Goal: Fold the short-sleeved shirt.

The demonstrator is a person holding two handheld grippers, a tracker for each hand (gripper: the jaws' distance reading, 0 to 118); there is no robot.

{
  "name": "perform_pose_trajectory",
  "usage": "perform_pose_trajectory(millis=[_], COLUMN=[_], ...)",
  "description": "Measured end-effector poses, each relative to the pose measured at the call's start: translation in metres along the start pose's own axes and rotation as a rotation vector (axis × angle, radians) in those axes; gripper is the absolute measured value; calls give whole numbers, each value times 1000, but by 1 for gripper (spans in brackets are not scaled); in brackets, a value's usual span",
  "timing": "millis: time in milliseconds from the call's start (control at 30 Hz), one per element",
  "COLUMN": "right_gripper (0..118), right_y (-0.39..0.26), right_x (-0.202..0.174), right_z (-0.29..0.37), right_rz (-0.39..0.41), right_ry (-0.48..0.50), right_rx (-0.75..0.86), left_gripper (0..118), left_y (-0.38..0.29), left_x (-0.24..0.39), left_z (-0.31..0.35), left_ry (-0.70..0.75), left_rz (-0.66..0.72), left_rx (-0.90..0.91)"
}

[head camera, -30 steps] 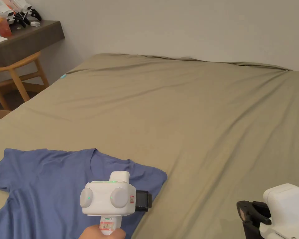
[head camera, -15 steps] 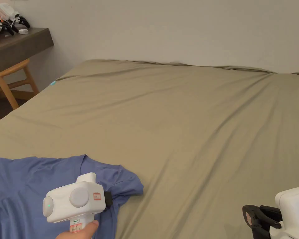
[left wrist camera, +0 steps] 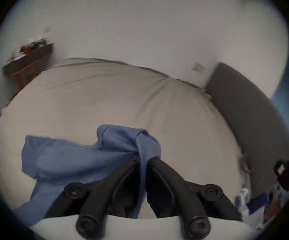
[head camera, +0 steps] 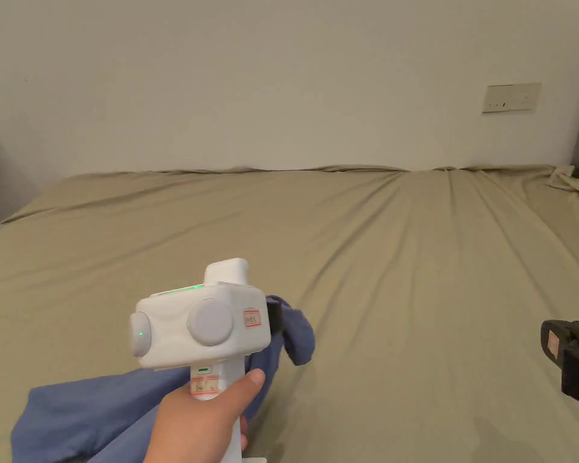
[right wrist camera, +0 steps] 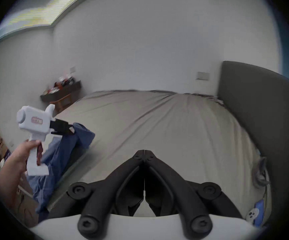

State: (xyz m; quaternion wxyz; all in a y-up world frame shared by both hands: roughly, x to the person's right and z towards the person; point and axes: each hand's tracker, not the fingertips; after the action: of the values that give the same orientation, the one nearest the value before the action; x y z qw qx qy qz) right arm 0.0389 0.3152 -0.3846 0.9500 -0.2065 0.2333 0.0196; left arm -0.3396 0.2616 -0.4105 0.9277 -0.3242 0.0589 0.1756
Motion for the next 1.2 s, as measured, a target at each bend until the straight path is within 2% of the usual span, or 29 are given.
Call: perform_pose_trajectory(millis=[67,200,367,433,567,633,667,733,767,900,1000,1067,1133,1167,1200], right_gripper=[3,3,3,3,3,3,3,3,3,3,3,3,3,3,3], right_y=[7,18,24,25,23,20,18,15,14,16,20,20,17,13,9], right_x=[24,64,90,96,100,102,103,103,101,95,84,76,68,64,59], right_z=[24,77,141,159,182,184,184,182,178,164,153,145,131,122,114], right_rz=[-23,-38,-21,-18,-9,-11,-14,-20,-20,-17,-4,5,1,-5,-11], right_ry=[-51,-152,-260,-278,-317,-319,-315,-298,-295,-244,-187,-140,-83,-51,-24], right_rx=[32,105,179,194,230,237,239,237,233,221,244,257,247,232,211], left_gripper=[5,5,5,5,5,5,21,95,110,110,110,110,109,103,78], left_y=[4,1,-21,-36,-90,-122,-137,-153,-151,-106,-57,-40,-41,-51,-63], left_x=[52,155,242,262,279,289,287,275,266,225,167,120,77,53,37], left_z=[-5,-14,-17,-27,-65,-86,-89,-92,-87,-56,11,60,98,115,131], left_ry=[-146,-243,-399,-401,-474,-376,-309,-307,-344,-355,-365,-296,-143,-67,-23], left_rz=[-20,-119,-144,-180,-157,-261,-284,-246,-192,-113,-60,-30,-58,-63,-64], left_rx=[-12,-21,-89,-111,-255,-349,-392,-398,-390,-247,-49,59,124,167,196])
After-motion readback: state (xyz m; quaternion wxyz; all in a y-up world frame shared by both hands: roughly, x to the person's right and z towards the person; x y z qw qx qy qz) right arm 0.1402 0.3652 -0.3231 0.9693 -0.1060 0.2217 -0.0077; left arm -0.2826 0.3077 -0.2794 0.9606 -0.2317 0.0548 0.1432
